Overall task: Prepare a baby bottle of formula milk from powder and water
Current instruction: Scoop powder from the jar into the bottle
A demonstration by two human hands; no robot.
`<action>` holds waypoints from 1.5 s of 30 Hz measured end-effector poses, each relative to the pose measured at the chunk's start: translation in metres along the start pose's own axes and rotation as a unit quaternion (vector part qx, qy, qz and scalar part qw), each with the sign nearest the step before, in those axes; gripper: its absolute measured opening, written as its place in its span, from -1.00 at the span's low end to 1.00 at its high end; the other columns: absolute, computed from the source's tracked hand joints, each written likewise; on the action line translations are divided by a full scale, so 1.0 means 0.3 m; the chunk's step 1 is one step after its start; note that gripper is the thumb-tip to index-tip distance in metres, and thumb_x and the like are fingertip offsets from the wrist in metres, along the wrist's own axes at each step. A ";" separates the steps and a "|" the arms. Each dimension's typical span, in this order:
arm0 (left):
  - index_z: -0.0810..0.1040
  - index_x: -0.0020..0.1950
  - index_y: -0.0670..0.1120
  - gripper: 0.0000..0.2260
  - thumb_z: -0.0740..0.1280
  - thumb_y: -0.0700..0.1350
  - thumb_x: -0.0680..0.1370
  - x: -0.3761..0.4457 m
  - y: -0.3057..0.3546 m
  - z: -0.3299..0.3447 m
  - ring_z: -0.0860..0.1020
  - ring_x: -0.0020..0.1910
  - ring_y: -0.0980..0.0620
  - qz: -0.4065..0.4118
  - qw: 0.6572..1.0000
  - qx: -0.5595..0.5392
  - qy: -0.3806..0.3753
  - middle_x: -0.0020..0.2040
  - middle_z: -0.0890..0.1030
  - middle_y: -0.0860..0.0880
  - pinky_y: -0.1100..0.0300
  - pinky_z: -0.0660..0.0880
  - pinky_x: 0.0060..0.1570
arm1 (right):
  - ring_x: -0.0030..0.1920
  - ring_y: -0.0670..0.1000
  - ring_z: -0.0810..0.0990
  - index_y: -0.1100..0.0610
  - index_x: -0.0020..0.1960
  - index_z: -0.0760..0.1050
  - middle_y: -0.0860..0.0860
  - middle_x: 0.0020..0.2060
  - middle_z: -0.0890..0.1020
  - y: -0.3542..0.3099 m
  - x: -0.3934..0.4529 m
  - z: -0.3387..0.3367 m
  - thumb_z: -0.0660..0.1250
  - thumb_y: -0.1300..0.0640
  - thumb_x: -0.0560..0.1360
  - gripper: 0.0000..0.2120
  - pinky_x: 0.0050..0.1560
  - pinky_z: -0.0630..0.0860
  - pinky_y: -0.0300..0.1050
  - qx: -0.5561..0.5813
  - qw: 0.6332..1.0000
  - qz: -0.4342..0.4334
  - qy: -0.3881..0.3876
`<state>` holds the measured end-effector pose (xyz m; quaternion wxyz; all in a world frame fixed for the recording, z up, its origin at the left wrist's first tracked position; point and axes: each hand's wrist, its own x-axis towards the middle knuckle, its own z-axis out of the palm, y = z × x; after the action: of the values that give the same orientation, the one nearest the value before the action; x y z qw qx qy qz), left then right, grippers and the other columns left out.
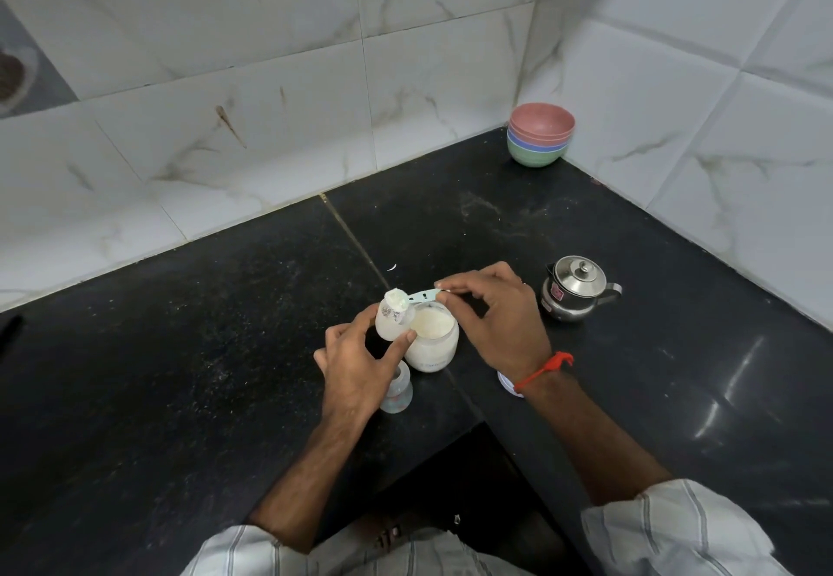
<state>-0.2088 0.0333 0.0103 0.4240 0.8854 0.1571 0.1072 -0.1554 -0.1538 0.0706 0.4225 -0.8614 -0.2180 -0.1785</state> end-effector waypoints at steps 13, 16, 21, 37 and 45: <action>0.49 0.37 0.25 -0.49 0.46 0.29 0.45 0.003 0.007 0.012 0.34 0.29 0.15 -0.009 1.000 -0.017 -0.011 0.16 0.58 0.20 0.32 0.08 0.17 | -0.09 -0.02 0.50 0.08 0.01 0.73 -0.13 -0.17 0.73 0.044 -0.021 0.005 0.45 0.11 0.53 -0.90 -0.05 0.37 -0.08 -0.067 0.988 -0.129 0.051; 0.49 0.35 0.27 -0.50 0.45 0.31 0.44 0.006 0.007 0.015 0.35 0.29 0.12 -0.013 1.000 -0.020 -0.015 0.18 0.58 0.17 0.38 0.12 0.10 | -0.08 -0.03 0.47 0.08 0.00 0.72 -0.11 -0.14 0.74 0.051 -0.026 0.006 0.42 0.11 0.55 -0.89 -0.06 0.34 -0.10 -0.087 0.982 -0.164 0.045; 0.49 0.35 0.26 -0.48 0.43 0.33 0.42 0.008 0.004 0.023 0.37 0.27 0.12 -0.009 1.000 -0.025 -0.014 0.17 0.57 0.19 0.25 0.17 0.20 | -0.03 -0.02 0.45 0.09 0.03 0.72 -0.06 -0.09 0.75 0.077 -0.039 0.006 0.41 0.12 0.57 -0.87 -0.05 0.29 -0.14 -0.126 0.971 -0.201 0.042; 0.50 0.35 0.24 -0.50 0.45 0.31 0.44 0.011 0.008 0.027 0.40 0.24 0.13 0.005 1.000 -0.013 -0.010 0.13 0.59 0.25 0.18 0.18 0.27 | -0.04 0.00 0.50 0.16 0.03 0.73 -0.01 -0.05 0.75 0.110 -0.061 0.021 0.44 0.23 0.54 -0.89 -0.10 0.42 -0.06 -0.115 0.965 -0.229 0.064; 0.50 0.36 0.23 -0.50 0.46 0.28 0.45 0.005 0.020 0.018 0.40 0.24 0.14 0.004 1.000 -0.012 -0.008 0.14 0.59 0.26 0.18 0.08 0.23 | -0.13 -0.05 0.62 0.06 0.01 0.73 -0.14 -0.13 0.73 0.074 -0.059 0.021 0.51 0.18 0.50 -0.90 -0.05 0.61 0.03 0.033 0.998 0.012 0.052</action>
<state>-0.2046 0.0266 0.0118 0.4359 0.8816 0.1487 0.1035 -0.1579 -0.1650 0.0438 0.4633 -0.8394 -0.1906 -0.2108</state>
